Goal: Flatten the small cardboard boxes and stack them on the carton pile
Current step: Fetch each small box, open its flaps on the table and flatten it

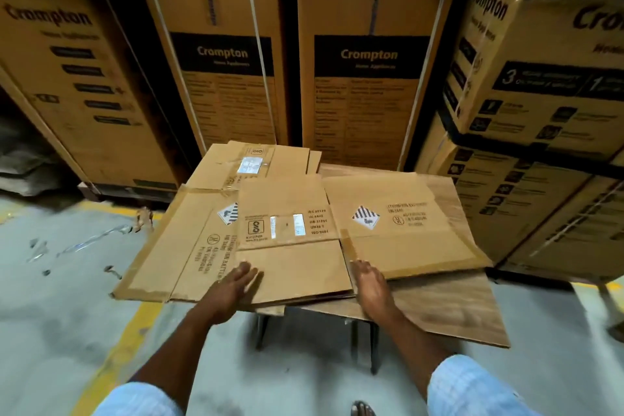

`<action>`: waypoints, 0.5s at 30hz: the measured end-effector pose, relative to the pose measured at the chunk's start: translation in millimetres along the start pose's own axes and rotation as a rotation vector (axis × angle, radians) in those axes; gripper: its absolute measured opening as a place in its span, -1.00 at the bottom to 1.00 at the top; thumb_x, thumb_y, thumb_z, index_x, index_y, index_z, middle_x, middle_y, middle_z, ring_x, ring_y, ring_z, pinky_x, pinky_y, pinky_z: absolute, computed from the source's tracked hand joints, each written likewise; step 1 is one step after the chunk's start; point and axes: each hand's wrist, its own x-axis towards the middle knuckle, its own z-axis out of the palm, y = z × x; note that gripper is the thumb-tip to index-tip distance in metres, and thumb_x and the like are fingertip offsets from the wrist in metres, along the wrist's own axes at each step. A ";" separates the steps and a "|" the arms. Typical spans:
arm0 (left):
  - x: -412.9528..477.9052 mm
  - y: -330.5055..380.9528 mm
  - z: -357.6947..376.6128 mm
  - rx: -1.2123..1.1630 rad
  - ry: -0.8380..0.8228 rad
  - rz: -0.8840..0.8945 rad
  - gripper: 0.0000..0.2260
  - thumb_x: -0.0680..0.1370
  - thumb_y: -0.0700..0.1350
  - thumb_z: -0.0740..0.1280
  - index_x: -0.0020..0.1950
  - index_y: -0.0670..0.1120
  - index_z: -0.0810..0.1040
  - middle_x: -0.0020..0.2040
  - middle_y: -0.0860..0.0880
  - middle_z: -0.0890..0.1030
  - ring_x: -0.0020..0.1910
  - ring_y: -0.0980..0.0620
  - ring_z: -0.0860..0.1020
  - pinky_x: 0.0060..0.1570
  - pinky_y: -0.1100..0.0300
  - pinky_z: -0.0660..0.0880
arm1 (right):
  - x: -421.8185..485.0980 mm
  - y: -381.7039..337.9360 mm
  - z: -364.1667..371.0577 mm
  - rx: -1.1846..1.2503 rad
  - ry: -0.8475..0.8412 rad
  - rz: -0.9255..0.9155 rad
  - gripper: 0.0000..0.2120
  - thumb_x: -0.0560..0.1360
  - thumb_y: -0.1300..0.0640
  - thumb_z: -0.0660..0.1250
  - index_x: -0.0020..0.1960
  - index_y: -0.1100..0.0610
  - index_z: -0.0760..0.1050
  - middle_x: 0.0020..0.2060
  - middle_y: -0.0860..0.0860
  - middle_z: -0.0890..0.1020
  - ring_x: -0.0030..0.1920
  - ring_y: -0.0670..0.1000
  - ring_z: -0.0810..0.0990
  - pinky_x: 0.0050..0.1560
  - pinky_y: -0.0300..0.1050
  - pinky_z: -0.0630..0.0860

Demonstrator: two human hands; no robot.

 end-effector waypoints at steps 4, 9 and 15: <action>21.8 53.6 -2.1 0.145 -0.109 0.041 -0.18 0.64 0.15 0.28 0.67 0.11 -0.25 0.62 -0.05 -0.35 0.64 -0.03 -0.22 0.57 -0.27 -0.02 | -17.2 11.0 24.9 0.048 -0.558 0.032 -0.27 0.58 0.29 0.18 0.66 0.15 -0.07 0.65 0.11 0.07 0.63 0.13 0.05 0.58 -0.01 0.08; 49.3 94.7 -4.9 0.055 -0.108 0.025 -0.31 0.68 0.23 0.13 0.69 0.09 -0.16 0.69 -0.06 -0.19 0.67 -0.07 -0.15 0.57 -0.25 -0.10 | -8.0 10.2 12.6 0.095 -0.561 0.019 -0.26 0.52 0.18 0.30 0.64 0.15 0.10 0.61 0.13 0.17 0.60 0.14 0.15 0.55 0.03 0.19; 64.0 90.5 6.4 -0.204 0.189 -0.171 -0.60 0.62 0.15 0.26 0.39 0.00 0.51 0.48 -0.10 0.45 0.49 -0.15 0.36 0.42 -0.17 0.27 | -10.6 53.3 5.3 0.707 -0.018 1.033 -0.61 0.47 -0.11 0.35 0.21 0.09 0.55 0.12 0.13 0.69 0.05 0.21 0.66 0.07 0.03 0.59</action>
